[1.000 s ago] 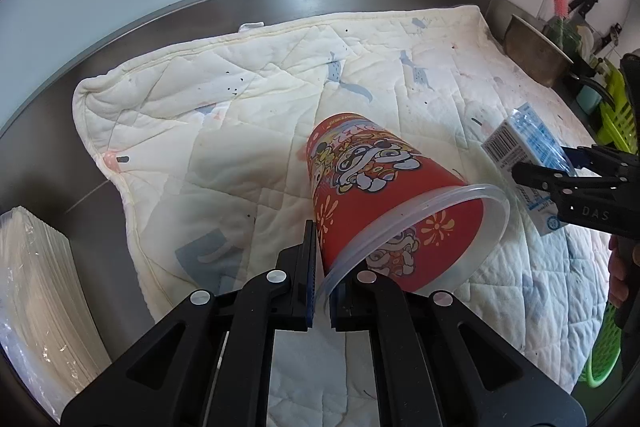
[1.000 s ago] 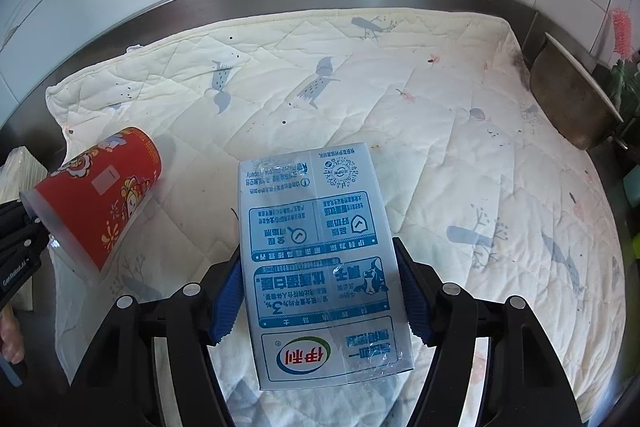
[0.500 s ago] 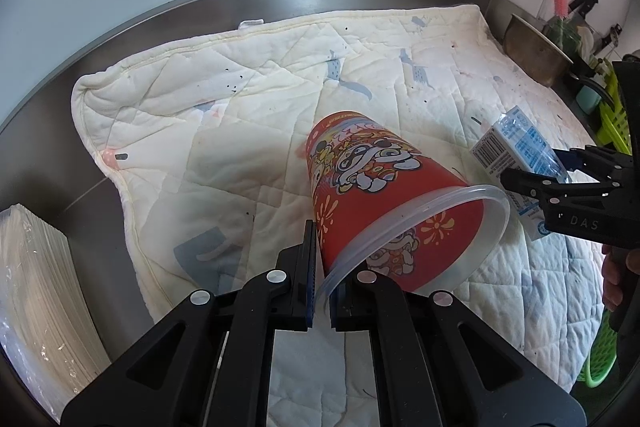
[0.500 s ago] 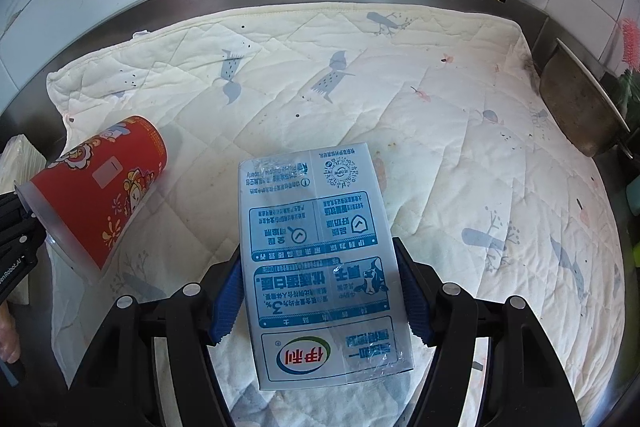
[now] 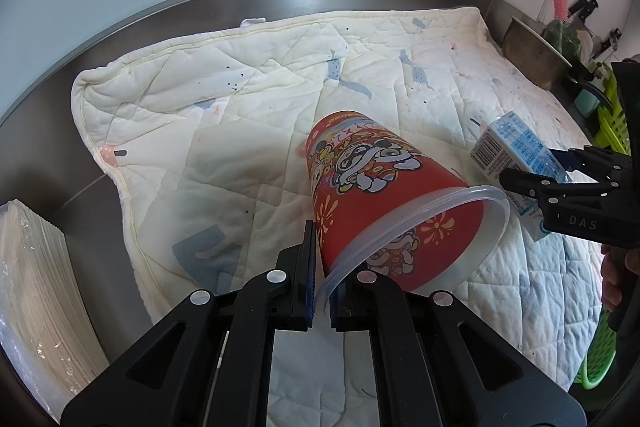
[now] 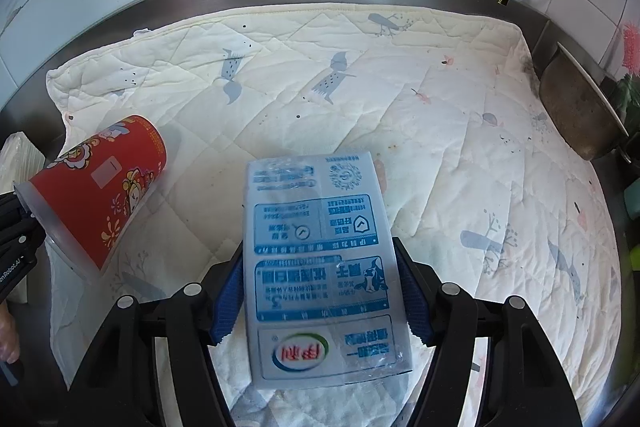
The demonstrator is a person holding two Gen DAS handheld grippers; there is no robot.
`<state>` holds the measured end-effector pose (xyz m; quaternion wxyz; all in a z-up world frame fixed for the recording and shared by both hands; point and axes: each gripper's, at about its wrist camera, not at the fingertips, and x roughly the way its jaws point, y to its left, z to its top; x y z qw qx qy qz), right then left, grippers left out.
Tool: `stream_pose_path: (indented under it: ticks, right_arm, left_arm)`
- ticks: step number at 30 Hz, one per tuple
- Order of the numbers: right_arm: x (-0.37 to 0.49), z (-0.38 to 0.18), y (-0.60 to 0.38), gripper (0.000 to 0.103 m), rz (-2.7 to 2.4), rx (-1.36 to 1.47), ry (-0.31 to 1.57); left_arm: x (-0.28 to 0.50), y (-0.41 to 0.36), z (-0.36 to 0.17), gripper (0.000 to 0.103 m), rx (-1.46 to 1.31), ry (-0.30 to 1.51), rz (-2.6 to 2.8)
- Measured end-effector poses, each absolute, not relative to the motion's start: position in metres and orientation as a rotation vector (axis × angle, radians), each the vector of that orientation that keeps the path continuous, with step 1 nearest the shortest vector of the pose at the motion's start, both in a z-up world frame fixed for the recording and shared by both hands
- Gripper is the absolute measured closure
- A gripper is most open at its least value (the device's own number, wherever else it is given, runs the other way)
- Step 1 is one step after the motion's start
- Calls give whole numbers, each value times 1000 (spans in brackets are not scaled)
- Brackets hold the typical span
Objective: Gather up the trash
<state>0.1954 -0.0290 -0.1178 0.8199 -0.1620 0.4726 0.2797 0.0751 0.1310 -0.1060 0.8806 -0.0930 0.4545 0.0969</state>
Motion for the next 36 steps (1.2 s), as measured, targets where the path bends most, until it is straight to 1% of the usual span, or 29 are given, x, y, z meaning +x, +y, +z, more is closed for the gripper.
stream_pose_path:
  ticks: [22, 36]
  right_arm:
    - [187, -111, -42, 42, 586, -323, 996]
    - [160, -90, -92, 42, 522, -258, 964]
  left_arm:
    - [73, 130, -104, 99, -201, 941, 201]
    - [72, 99, -85, 99, -176, 907, 123]
